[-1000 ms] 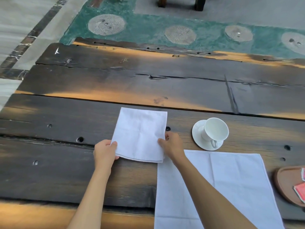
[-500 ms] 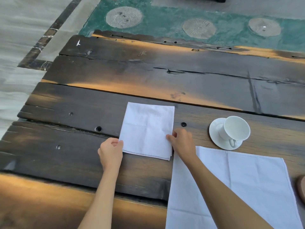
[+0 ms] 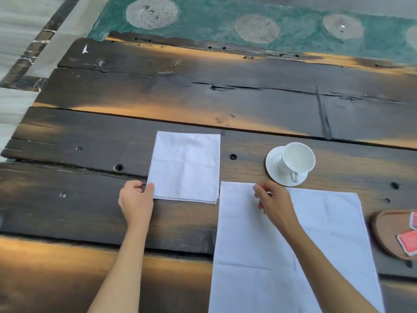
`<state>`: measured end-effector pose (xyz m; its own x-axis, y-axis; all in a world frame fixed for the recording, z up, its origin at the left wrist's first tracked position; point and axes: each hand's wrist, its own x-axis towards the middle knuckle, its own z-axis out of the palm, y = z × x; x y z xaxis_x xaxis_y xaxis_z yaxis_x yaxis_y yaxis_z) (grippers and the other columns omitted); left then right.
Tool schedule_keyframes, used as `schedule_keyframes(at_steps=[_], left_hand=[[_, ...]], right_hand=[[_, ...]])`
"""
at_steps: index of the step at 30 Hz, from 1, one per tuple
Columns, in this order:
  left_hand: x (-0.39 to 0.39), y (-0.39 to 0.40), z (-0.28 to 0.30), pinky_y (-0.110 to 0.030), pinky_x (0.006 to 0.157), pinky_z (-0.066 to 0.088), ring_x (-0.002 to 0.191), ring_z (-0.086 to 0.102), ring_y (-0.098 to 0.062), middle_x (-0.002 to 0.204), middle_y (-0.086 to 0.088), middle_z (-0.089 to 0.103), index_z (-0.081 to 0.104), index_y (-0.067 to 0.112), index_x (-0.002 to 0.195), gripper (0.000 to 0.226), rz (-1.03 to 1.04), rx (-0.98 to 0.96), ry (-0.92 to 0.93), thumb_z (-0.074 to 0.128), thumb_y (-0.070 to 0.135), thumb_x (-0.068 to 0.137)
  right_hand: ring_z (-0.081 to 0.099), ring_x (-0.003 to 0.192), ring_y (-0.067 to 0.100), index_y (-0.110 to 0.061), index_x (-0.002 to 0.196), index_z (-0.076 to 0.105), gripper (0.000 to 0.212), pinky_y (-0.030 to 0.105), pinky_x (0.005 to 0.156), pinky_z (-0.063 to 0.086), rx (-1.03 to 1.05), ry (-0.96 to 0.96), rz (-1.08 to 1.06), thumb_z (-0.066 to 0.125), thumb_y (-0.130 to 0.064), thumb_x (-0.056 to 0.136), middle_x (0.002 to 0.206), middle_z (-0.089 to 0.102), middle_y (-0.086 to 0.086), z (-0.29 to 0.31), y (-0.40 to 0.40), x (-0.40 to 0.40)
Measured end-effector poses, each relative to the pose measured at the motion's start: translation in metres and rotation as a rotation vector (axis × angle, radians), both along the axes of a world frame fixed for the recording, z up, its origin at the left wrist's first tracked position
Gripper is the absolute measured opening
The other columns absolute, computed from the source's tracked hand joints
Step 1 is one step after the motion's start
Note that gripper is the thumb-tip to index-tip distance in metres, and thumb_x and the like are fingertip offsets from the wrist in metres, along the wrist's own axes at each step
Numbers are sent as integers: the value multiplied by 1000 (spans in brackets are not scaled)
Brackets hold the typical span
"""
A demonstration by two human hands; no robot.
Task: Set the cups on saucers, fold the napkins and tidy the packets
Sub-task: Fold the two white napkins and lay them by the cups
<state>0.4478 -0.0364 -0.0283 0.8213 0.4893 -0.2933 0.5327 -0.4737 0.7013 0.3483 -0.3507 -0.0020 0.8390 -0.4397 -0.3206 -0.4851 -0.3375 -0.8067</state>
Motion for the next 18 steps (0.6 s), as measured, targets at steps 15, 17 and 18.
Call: schedule_keyframes(at_steps=[15, 17, 18], left_hand=[[-191, -82, -2, -27, 61, 46, 84, 58, -7, 98, 6, 63, 52, 22, 107, 18, -478, -90, 266, 66, 16, 97], [-196, -88, -1, -30, 63, 48, 85, 58, -8, 101, 2, 63, 51, 20, 108, 22, -462, -119, 265, 67, 13, 96], [-197, -91, 0, -31, 63, 49, 85, 59, -10, 101, 2, 63, 51, 19, 108, 22, -451, -129, 264, 67, 12, 95]], right_hand=[[67, 83, 38, -2, 108, 72, 20, 53, 81, 59, -37, 272, -563, 59, -1, 92, 93, 73, 17, -23, -169, -273], [68, 87, 39, -3, 104, 73, 19, 56, 85, 58, -52, 285, -515, 60, -4, 91, 96, 74, 19, -27, -171, -273], [66, 83, 36, -2, 101, 74, 17, 52, 82, 58, -61, 280, -495, 62, -6, 90, 93, 75, 19, -27, -171, -271]])
